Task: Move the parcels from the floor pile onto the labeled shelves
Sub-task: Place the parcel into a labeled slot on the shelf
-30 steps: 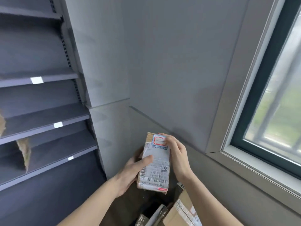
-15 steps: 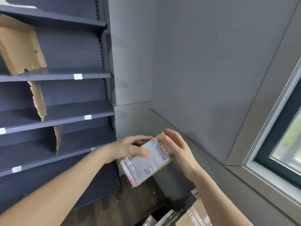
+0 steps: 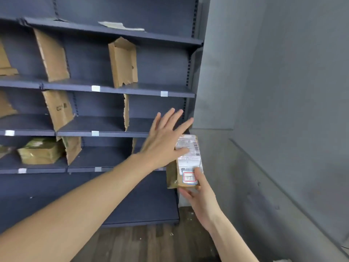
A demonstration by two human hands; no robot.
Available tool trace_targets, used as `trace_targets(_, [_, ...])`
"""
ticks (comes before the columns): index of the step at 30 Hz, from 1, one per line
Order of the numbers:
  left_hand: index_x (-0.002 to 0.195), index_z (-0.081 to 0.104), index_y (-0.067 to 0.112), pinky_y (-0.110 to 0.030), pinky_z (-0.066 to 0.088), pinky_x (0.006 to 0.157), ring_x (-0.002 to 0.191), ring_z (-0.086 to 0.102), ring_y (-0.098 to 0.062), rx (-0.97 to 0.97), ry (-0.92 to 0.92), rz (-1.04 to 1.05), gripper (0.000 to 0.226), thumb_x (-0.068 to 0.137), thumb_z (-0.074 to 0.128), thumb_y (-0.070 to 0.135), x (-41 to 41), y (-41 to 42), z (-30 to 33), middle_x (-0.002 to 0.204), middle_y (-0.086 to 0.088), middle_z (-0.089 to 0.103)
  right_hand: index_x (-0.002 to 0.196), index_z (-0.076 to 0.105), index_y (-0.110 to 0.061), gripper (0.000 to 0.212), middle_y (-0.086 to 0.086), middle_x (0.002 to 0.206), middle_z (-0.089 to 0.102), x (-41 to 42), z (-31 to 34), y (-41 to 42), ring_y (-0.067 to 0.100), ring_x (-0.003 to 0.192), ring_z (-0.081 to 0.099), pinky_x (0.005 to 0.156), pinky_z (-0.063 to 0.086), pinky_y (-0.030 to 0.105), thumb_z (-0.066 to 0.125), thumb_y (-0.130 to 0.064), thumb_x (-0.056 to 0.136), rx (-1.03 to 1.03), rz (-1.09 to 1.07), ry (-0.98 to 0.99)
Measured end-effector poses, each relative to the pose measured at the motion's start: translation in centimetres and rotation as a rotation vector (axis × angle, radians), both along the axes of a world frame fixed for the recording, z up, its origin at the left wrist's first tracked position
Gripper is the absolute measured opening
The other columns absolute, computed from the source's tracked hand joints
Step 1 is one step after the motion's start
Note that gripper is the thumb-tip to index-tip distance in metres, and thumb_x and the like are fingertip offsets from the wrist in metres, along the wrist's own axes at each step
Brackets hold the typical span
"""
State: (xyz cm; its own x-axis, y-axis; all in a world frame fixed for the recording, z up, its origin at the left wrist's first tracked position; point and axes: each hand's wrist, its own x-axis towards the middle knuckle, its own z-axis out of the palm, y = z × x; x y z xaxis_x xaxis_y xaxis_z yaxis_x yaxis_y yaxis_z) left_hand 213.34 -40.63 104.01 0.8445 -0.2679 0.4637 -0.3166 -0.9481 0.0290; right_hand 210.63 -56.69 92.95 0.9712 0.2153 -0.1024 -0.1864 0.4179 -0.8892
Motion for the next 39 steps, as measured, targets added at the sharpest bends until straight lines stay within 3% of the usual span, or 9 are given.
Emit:
trace_targets(3, [0.149,-0.007,0.057,-0.045,0.005,0.121,0.153,-0.005,-0.013,-0.756,0.138,0.055,0.091,0.084,0.056,0.068,-2.4,3.3,-2.7,0.165,0.014,-0.005,0.133,0.060,-0.024,0.046,0.003,0.121,0.075,-0.7,1.7,5.5,0.021,0.114,0.071,0.099,0.056,0.039,0.059,-0.051,0.095,0.028,0.056,-0.003])
trace_targets(5, [0.143,0.014,0.068,-0.043,0.033,0.117,0.144,0.036,-0.012,-1.303,0.304,0.007,0.069,0.086,0.054,0.067,-3.9,5.6,-4.1,0.156,0.017,0.036,0.130,0.059,-0.029,0.044,-0.001,0.120,0.075,-1.5,2.5,9.0,0.019,0.115,0.070,0.101,0.055,0.040,0.054,-0.057,0.097,-0.092,0.140,-0.075])
trace_targets(7, [0.140,0.035,0.059,-0.026,0.054,0.089,0.112,0.066,-0.004,-1.559,0.341,-0.049,0.043,0.100,0.047,0.044,-5.3,8.2,-4.9,0.127,0.024,0.063,0.132,0.054,-0.037,0.044,-0.009,0.130,0.068,-2.1,2.8,12.0,0.011,0.124,0.061,0.110,0.045,0.039,0.041,-0.064,0.100,-0.307,0.164,-0.190])
trace_targets(11, [0.132,0.053,0.040,-0.020,0.055,0.072,0.097,0.072,-0.007,-1.679,0.275,-0.050,0.032,0.105,0.036,0.038,-8.0,13.5,-4.9,0.116,0.012,0.072,0.147,0.039,-0.047,0.057,-0.028,0.148,0.047,-4.0,2.9,17.4,-0.011,0.140,0.034,0.116,0.029,0.021,0.026,-0.072,0.098,-0.402,0.180,-0.416])
trace_targets(14, [0.127,0.058,0.036,-0.022,0.054,0.074,0.091,0.073,-0.007,-1.716,0.272,-0.021,0.033,0.105,0.034,0.041,-9.0,16.8,-4.3,0.102,0.015,0.075,0.140,0.040,-0.059,0.045,-0.049,0.127,0.053,-5.6,3.2,20.6,-0.032,0.123,0.035,0.094,0.032,0.008,0.019,-0.064,0.101,-0.330,0.236,-0.371])
trace_targets(18, [0.125,0.060,0.034,-0.021,0.052,0.072,0.087,0.073,-0.005,-1.723,0.275,-0.005,0.034,0.104,0.035,0.044,-10.1,20.8,-4.0,0.099,0.014,0.075,0.143,0.040,-0.053,0.055,-0.055,0.111,0.054,-6.2,3.6,24.8,-0.044,0.099,0.037,0.093,0.026,0.008,0.018,-0.067,0.094,-0.323,0.239,-0.382])
trace_targets(28, [0.100,0.066,0.040,-0.035,0.051,0.096,0.088,0.072,-0.005,-1.740,0.252,0.028,0.031,0.103,0.036,0.047,-11.7,27.2,-4.5,0.087,0.019,0.076,0.150,0.039,-0.045,0.078,-0.043,0.121,0.048,-8.0,3.7,31.1,-0.037,0.098,0.038,0.110,0.019,0.021,0.014,-0.075,0.083,-0.394,0.251,-0.353])
trace_targets(31, [0.099,0.064,0.043,-0.026,0.051,0.084,0.081,0.071,0.003,-1.707,0.232,0.034,0.032,0.103,0.033,0.050,-12.4,28.5,-4.3,0.083,0.024,0.074,0.150,0.040,-0.042,0.078,-0.038,0.119,0.052,-8.1,3.6,32.6,-0.027,0.104,0.041,0.106,0.018,0.017,0.014,-0.072,0.082,-0.360,0.236,-0.348])
trace_targets(39, [0.102,0.065,0.041,-0.023,0.052,0.077,0.080,0.073,-0.003,-1.744,0.146,0.115,0.039,0.103,0.027,0.052,-13.1,32.0,-5.4,0.083,0.021,0.075,0.120,0.051,-0.055,0.033,-0.041,0.099,0.068,-8.2,3.1,36.3,-0.029,0.094,0.056,0.069,0.038,-0.008,0.022,-0.043,0.110,-0.340,0.154,-0.365])
